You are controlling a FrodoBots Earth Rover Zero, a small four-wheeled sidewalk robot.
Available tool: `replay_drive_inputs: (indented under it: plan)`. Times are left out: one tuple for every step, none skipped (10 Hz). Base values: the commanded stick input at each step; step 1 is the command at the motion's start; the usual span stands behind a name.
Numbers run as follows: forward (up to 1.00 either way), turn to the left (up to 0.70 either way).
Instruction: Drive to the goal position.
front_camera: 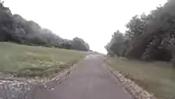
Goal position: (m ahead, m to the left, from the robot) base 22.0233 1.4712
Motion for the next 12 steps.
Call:
replay_drive_inputs:
  plan:
    - [0.85,0.0]
    - [0.85,0.0]
    - [0.85,0.0]
    - [0.85,0.0]
    - [0.85,0.0]
    - [0.85,0.0]
    - [0.85,0.0]
    - [0.85,0.0]
    - [0.85,0.0]
    - [0.85,0.0]
    - [0.85,0.0]
    - [0.85,0.0]
